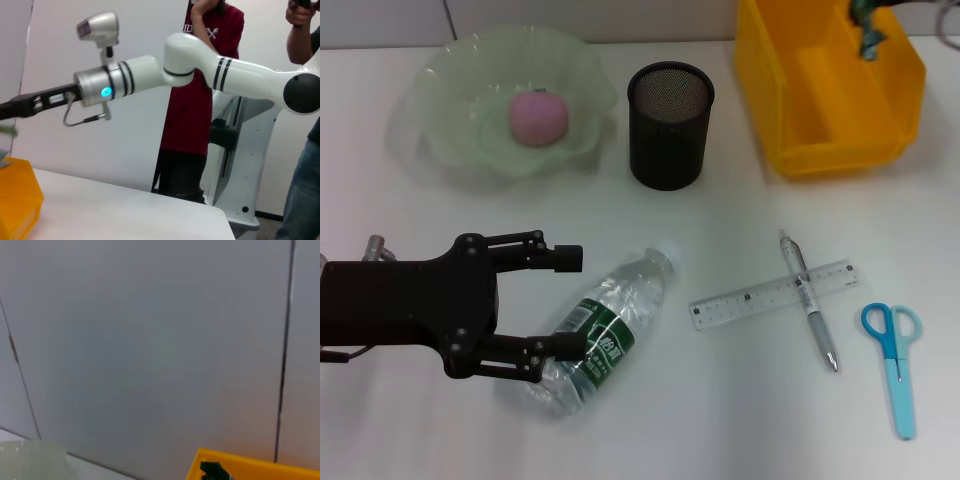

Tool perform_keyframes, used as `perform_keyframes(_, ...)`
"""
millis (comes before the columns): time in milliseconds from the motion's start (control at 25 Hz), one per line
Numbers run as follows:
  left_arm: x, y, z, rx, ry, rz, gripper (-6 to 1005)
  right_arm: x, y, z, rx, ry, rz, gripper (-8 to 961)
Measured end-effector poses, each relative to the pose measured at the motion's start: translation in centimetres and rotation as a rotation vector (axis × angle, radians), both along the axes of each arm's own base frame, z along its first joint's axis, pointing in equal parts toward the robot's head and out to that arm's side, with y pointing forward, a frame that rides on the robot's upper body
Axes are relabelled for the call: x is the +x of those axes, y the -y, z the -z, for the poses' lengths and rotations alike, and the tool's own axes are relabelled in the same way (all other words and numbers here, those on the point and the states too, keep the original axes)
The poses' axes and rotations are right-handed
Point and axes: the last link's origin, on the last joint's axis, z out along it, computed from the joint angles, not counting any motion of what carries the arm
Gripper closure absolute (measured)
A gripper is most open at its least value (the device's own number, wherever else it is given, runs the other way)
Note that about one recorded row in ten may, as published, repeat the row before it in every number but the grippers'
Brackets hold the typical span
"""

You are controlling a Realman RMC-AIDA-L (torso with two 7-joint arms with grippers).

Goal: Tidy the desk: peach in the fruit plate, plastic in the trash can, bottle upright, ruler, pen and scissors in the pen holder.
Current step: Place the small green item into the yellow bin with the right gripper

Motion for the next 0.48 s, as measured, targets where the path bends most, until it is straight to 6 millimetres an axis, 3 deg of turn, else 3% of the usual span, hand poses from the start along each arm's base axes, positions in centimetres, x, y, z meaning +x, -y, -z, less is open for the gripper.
perform_keyframes(160, -0.1, 0.1, 0.0, -0.001, 0.001, -0.010, 154, 0.2, -0.8, 2.2, -0.014, 0.014, -0.027, 858)
perform_keyframes(280, -0.2, 0.1, 0.0, 0.001, 0.001, -0.016, 154, 0.1, -0.9, 2.4, -0.015, 0.011, -0.029, 845)
perform_keyframes(480, -0.2, 0.1, 0.0, 0.001, 0.001, -0.018, 155, 0.1, -0.9, 2.3, -0.011, 0.005, -0.030, 607)
